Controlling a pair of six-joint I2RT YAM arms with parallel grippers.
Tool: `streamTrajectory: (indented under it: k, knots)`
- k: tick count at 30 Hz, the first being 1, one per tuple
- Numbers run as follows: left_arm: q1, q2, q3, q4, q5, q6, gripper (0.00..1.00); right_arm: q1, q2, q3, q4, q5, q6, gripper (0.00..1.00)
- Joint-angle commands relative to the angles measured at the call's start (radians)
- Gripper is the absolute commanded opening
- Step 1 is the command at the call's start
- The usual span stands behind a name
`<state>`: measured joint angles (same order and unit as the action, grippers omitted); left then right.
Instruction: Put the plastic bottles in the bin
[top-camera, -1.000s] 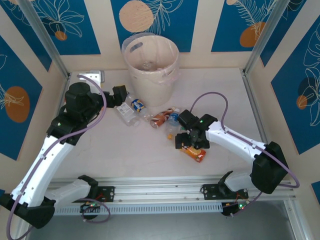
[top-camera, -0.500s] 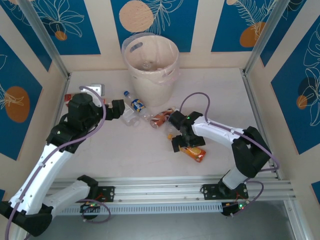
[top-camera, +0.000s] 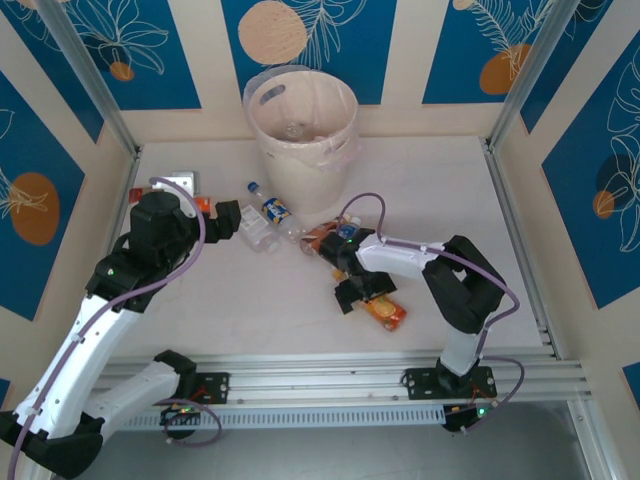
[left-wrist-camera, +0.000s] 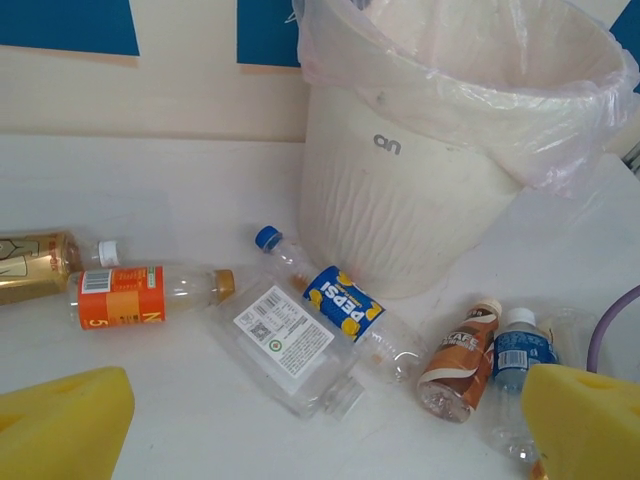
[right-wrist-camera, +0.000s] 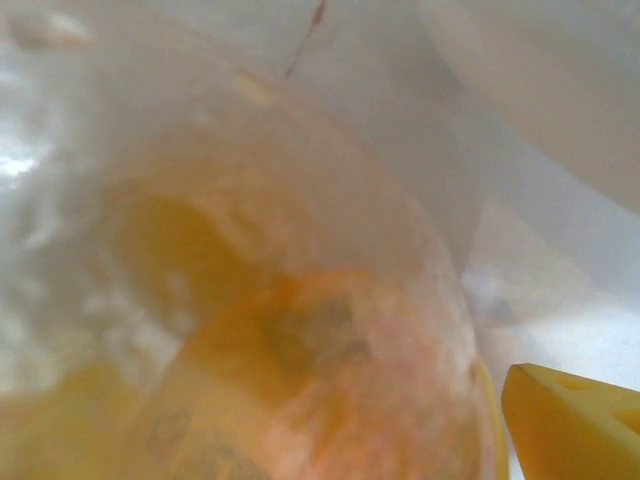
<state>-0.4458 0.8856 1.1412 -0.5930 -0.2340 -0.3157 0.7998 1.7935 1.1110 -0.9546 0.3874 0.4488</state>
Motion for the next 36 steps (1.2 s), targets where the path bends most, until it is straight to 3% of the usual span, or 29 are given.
streamTrajectory:
  k: [1, 9, 16, 27, 32, 36]
  knots:
    - [0.009, -0.007, 0.009, -0.013, -0.02, 0.006, 0.99, 0.02, 0.049, 0.025, 0.0, 0.031, -0.016, 0.87]
    - [0.009, -0.009, 0.013, -0.03, -0.042, 0.004, 1.0, 0.098, 0.025, 0.101, -0.11, 0.121, 0.012, 0.64]
    - [0.009, -0.012, 0.006, -0.028, -0.04, -0.002, 0.99, 0.141, -0.107, 0.168, -0.216, 0.172, 0.047, 0.44]
    - [0.009, -0.02, -0.037, -0.042, -0.034, -0.029, 1.0, 0.171, -0.327, 0.432, -0.21, 0.218, -0.001, 0.44]
    - [0.008, -0.03, -0.064, -0.04, -0.024, -0.048, 0.99, 0.133, -0.304, 0.634, -0.08, 0.289, -0.143, 0.4]
    - [0.009, -0.045, -0.096, -0.011, -0.001, -0.063, 1.0, 0.053, -0.259, 0.759, 0.112, 0.247, -0.25, 0.4]
